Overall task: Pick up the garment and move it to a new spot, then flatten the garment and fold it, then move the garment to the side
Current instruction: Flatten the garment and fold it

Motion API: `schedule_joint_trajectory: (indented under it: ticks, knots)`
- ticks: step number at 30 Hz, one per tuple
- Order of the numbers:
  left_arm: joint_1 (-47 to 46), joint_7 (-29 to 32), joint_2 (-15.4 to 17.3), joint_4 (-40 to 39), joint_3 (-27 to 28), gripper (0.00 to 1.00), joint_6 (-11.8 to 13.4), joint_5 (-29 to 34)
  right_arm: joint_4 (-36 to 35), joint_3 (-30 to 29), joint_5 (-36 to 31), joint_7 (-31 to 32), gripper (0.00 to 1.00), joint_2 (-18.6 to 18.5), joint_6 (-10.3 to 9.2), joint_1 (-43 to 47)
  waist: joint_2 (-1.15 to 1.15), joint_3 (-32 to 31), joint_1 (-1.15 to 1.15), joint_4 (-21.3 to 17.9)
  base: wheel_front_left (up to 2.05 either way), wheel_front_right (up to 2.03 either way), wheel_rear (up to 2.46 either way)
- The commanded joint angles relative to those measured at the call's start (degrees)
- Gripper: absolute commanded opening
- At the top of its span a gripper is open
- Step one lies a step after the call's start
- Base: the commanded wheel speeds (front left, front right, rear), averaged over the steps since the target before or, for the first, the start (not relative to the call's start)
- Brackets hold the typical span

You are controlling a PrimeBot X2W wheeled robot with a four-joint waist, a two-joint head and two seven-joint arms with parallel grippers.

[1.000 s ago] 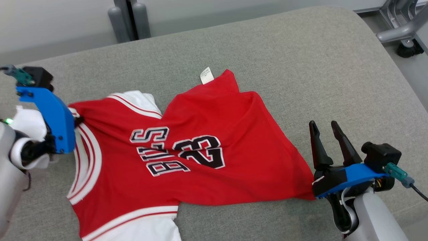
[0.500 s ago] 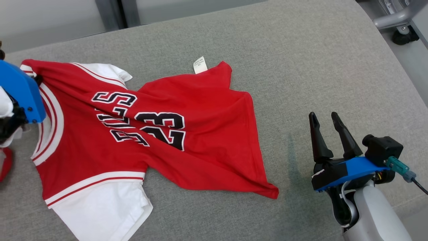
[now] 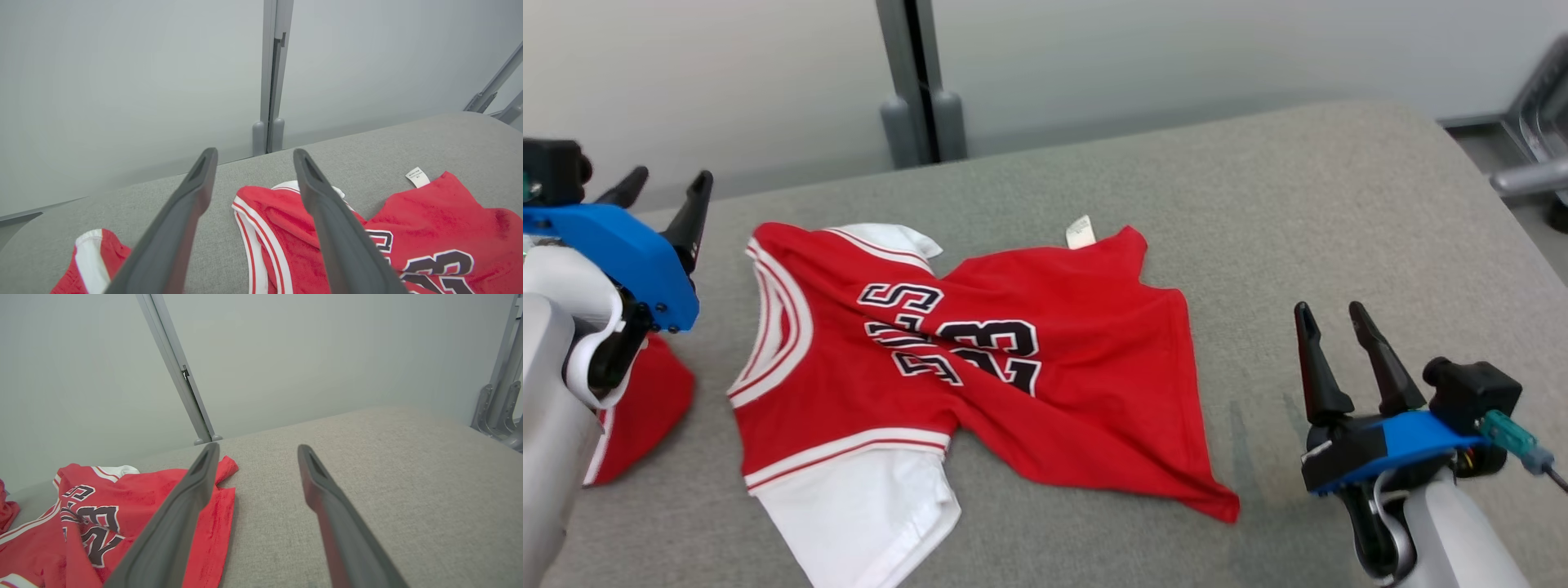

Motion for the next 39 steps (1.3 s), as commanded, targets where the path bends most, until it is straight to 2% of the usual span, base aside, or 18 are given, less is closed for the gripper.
schedule_joint_trajectory:
  ticks: [1, 6, 9, 13, 16, 20, 23, 27, 33, 39]
  knots:
    - [1.86, -3.44, 0.13, -1.16, 0.64, 1.0, 0.49, 0.3, -0.8, 0.14, 0.09, -0.33, 1.0, -0.53, 0.03, 1.22, 0.01, -0.96, 0.01, 0.59, 0.0, 0.0, 0.0]
    - [8.76, -17.01, 0.92, -8.63, 4.06, 1.0, 5.4, 1.22, -3.9, 0.3, 0.17, -0.43, 1.0, -1.26, 0.03, 4.36, 0.01, -2.9, 0.01, 3.59, 0.0, 0.0, 0.0]
    - [15.17, -21.6, 1.5, -14.34, 5.81, 1.0, 9.6, 2.31, -4.93, -0.03, -0.61, -0.45, 1.0, -1.38, 0.03, 6.9, 0.01, -4.38, 0.01, 5.37, 0.0, 0.0, 0.0]
    - [24.44, -22.97, 0.78, -23.47, 8.94, 1.0, 14.35, 4.86, -7.21, -1.19, -2.04, -0.45, 1.0, -0.99, 0.03, 10.05, 0.01, -6.18, 0.01, 7.97, 0.0, 0.0, 0.0]
    - [31.37, -23.0, -0.8, -31.25, 13.44, 1.0, 17.98, 9.15, -9.45, -1.98, -3.22, -0.47, 1.0, -0.47, 0.03, 12.48, 0.01, -7.27, 0.01, 9.34, 0.0, 0.0, 0.0]
    - [40.61, -22.96, -5.02, -37.02, 18.11, 1.0, 19.84, 14.38, -12.12, -1.71, -5.42, -0.46, 1.0, -0.49, 0.03, 14.47, 0.01, -7.92, 0.01, 10.34, 0.0, 0.0, 0.0]
    - [45.65, -22.97, -9.02, -37.89, 21.06, 1.0, 19.0, 16.12, -13.51, -1.84, -6.78, -0.47, 1.0, -0.42, 0.02, 15.38, 0.01, -8.26, 0.01, 10.49, 0.0, 0.0, 0.0]
    - [49.94, -22.98, -13.34, -36.3, 23.62, 1.0, 15.91, 18.69, -14.18, -2.32, -8.56, -0.45, 1.0, 0.07, 0.02, 17.02, 0.01, -8.63, 0.01, 10.38, 0.0, 0.0, 0.0]
    - [52.06, -22.98, -17.28, -33.32, 26.63, 1.0, 11.3, 22.3, -13.75, -3.07, -9.94, -0.45, 1.0, 0.58, 0.02, 18.55, 0.01, -8.58, 0.01, 9.79, 0.0, 0.0, 0.0]
    - [52.11, -22.98, -19.93, -32.0, 29.81, 1.0, 8.54, 25.01, -13.63, -2.9, -9.54, -0.45, 1.0, 0.05, 0.02, 17.0, 0.01, -8.37, 0.01, 9.13, 0.0, 0.0, 0.0]
